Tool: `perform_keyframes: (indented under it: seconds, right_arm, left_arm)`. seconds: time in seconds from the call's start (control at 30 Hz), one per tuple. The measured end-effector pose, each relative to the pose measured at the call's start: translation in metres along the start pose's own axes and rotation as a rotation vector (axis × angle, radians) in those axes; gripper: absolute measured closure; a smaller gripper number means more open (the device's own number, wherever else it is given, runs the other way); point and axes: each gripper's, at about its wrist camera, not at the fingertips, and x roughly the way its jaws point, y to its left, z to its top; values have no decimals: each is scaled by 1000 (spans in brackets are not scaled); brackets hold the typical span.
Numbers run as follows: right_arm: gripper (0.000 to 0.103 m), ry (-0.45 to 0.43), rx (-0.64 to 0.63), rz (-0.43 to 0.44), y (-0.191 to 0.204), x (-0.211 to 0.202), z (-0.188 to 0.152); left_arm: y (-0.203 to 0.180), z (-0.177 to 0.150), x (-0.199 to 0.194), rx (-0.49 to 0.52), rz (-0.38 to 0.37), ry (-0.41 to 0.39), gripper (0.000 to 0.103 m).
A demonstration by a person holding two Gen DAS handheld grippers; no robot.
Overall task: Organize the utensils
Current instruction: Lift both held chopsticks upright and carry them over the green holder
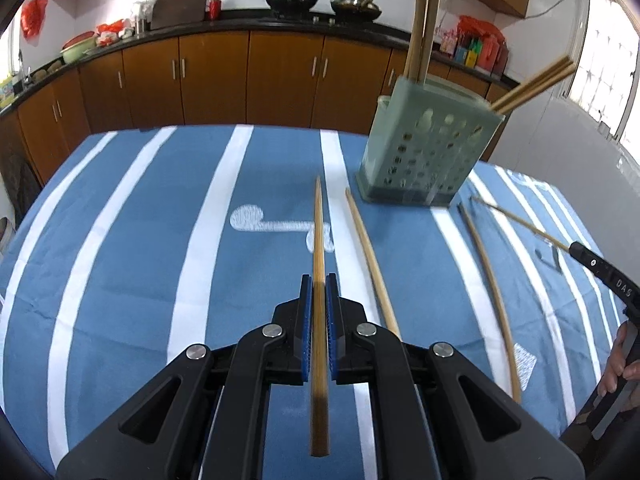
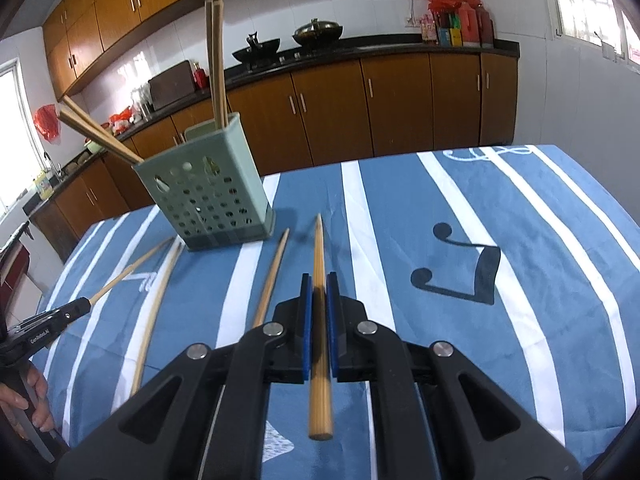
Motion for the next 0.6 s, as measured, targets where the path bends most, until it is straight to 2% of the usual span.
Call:
perform_keyframes:
  seconds: [0.43, 0.6]
  right_arm:
    - [95, -117, 3, 29, 5, -28, 22]
    - [95, -169, -4, 41, 11, -40, 34]
  left_arm:
    - [-15, 28, -40, 43, -25, -155, 96]
    - [-17, 38, -48, 55, -25, -188, 96]
